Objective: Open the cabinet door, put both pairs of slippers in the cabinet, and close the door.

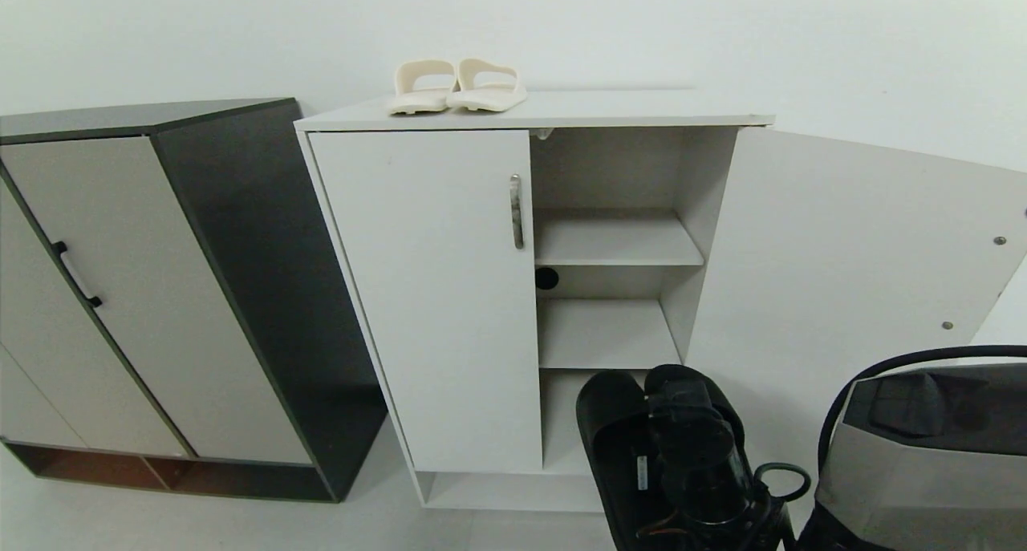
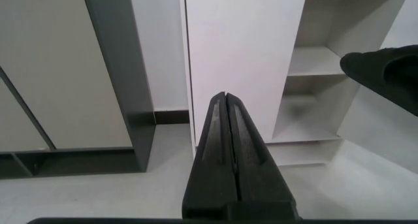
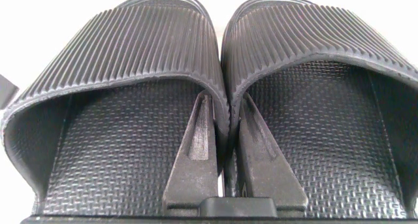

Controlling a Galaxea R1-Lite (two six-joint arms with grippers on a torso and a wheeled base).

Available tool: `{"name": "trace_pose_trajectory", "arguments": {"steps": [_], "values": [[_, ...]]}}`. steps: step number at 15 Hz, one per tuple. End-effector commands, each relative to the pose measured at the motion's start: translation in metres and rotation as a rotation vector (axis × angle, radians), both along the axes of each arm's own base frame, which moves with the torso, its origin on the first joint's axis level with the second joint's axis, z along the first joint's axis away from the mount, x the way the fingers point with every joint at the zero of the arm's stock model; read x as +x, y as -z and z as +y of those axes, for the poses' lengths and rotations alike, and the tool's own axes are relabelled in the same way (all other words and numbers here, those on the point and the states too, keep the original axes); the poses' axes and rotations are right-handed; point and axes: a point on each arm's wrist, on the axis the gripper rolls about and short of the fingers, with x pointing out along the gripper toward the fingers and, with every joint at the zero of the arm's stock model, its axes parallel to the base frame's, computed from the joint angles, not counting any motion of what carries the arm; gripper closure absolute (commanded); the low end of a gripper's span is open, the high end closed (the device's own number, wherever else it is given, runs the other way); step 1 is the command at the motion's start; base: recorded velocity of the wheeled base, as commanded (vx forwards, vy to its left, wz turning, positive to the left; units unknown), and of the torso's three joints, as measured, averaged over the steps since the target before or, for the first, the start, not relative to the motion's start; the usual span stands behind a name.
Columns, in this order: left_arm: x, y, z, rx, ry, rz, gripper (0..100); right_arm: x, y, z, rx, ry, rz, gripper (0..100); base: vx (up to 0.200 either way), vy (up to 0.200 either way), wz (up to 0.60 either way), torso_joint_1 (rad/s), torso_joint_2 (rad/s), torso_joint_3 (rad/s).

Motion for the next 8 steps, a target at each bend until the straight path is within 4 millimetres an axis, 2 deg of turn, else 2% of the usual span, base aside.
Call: {"name": "trace_pose_trajectory", "arguments": {"steps": [1, 8], "values": [[0.0001, -0.0001, 0.0, 0.0, 0.0, 0.001, 100, 0.0005, 0.0018, 0.0002, -0.003, 0.001, 0.003, 100, 0.0, 0.0, 0.0, 0.002, 0.0, -0.183], [0.0001, -0.0001, 0.0001, -0.001, -0.003, 0.001, 100, 0.0045, 0.0032, 0.0038, 0.002, 0.001, -0.003, 100, 0.0, 0.0, 0.0, 0.003, 0.0, -0.192]]}}
